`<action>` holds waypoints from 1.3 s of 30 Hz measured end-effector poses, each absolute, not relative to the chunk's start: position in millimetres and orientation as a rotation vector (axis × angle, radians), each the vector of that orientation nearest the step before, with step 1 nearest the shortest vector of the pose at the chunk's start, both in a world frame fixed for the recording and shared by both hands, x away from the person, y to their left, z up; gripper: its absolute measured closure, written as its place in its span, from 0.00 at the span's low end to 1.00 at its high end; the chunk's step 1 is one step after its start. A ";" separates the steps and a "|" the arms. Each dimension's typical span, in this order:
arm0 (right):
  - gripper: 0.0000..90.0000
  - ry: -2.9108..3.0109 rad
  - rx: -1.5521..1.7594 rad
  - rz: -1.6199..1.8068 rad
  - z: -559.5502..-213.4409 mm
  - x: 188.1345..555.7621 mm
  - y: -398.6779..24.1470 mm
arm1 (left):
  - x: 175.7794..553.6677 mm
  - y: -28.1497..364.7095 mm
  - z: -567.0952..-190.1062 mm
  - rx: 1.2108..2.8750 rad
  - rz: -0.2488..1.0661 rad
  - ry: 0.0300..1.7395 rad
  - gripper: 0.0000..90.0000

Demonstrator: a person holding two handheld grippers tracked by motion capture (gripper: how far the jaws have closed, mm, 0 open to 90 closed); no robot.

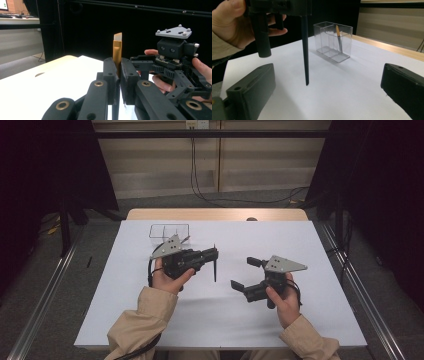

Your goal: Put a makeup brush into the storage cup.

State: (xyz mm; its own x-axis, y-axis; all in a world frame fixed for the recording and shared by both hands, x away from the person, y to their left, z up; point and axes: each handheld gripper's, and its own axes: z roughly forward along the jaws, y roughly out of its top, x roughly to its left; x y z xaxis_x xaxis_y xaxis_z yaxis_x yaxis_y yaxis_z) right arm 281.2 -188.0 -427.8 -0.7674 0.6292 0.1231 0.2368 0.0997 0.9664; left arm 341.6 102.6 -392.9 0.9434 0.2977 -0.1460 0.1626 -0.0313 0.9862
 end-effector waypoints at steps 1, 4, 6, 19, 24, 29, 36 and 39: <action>0.00 2.067 0.851 1.714 -428.0 280.3 -189.7 | 341.6 102.9 -393.0 1.609 0.113 0.361 0.93; 0.00 2.067 0.850 1.709 -428.6 277.7 -194.5 | 341.3 103.5 -393.6 1.607 0.112 0.365 0.93; 0.00 2.063 0.847 1.706 -428.5 276.0 -197.8 | 341.3 103.8 -394.0 1.609 0.111 0.364 0.93; 0.00 2.048 0.841 1.693 -425.2 267.0 -222.6 | 340.7 107.6 -395.3 1.613 0.115 0.369 0.93; 0.00 2.047 0.851 1.685 -426.0 263.6 -233.2 | 340.9 108.7 -395.3 1.615 0.118 0.370 0.93; 0.00 2.035 0.853 1.681 -426.0 259.5 -243.9 | 340.8 109.1 -394.9 1.616 0.118 0.371 0.93; 0.00 2.029 0.859 1.672 -426.4 255.6 -254.3 | 340.7 110.7 -393.6 1.620 0.123 0.373 0.93; 0.00 2.026 0.860 1.673 -425.6 253.1 -257.5 | 340.7 111.3 -393.1 1.621 0.124 0.373 0.93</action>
